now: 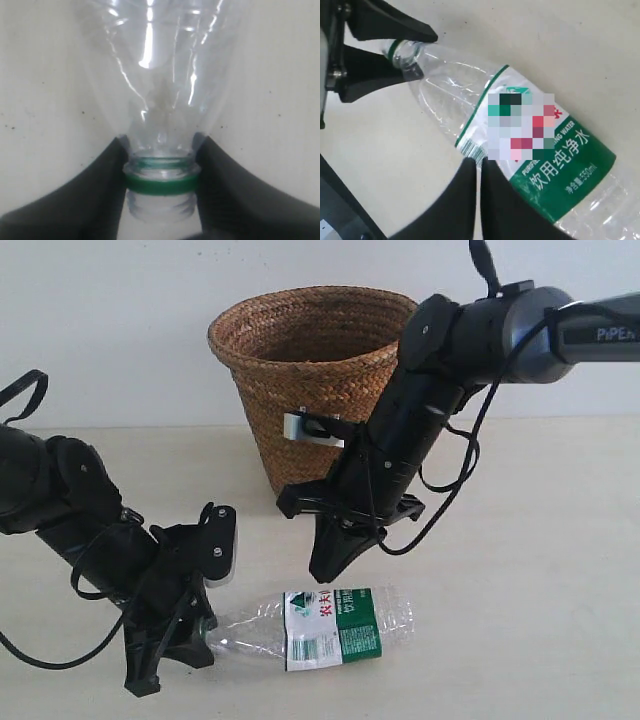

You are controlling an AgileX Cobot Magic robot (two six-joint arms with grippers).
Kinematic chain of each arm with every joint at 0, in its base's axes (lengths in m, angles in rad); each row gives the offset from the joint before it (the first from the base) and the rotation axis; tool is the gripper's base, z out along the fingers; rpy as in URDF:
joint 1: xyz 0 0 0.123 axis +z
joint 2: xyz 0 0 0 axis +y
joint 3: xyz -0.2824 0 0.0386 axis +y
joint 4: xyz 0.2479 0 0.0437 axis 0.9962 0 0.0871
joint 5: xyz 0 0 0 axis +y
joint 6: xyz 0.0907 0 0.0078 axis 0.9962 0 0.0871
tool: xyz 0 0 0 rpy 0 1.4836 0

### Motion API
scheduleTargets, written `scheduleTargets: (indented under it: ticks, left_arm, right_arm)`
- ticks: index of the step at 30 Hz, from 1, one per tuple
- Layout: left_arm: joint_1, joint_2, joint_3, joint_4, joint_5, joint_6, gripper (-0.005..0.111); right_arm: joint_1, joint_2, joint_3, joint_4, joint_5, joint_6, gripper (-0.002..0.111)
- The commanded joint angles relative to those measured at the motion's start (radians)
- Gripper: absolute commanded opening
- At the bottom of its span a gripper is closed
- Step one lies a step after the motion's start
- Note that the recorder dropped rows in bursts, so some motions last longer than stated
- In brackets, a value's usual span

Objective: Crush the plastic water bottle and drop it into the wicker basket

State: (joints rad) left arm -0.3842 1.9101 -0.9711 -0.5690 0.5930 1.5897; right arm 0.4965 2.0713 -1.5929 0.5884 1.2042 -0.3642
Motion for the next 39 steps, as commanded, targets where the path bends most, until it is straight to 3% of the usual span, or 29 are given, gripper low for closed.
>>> scheduleTargets:
  ticks: [1,12,25,33,39]
  left_arm:
    - [0.002,-0.005,0.0,0.005,0.01,-0.005,0.005]
    - [0.002,-0.005,0.0,0.005,0.01,-0.005,0.005]
    - [0.002,-0.005,0.0,0.005,0.005,-0.005,0.005]
    - [0.002,-0.005,0.0,0.005,0.005,-0.005,0.005]
    - [0.002,-0.005,0.0,0.005,0.005,-0.005,0.005]
  right_arm:
    - [0.016,-0.015,0.017,-0.096,0.017,-0.016,0.0]
    - [0.046,0.079,0.055,-0.203,-0.115,0.006,0.0]
    - [0.042,0.249,0.055,-0.35,-0.137,0.079,0.0]
    - [0.042,0.226,0.0,-0.261,-0.021,0.073,0.0]
    - [0.042,0.089,-0.009,-0.177,0.013,-0.019,0.0]
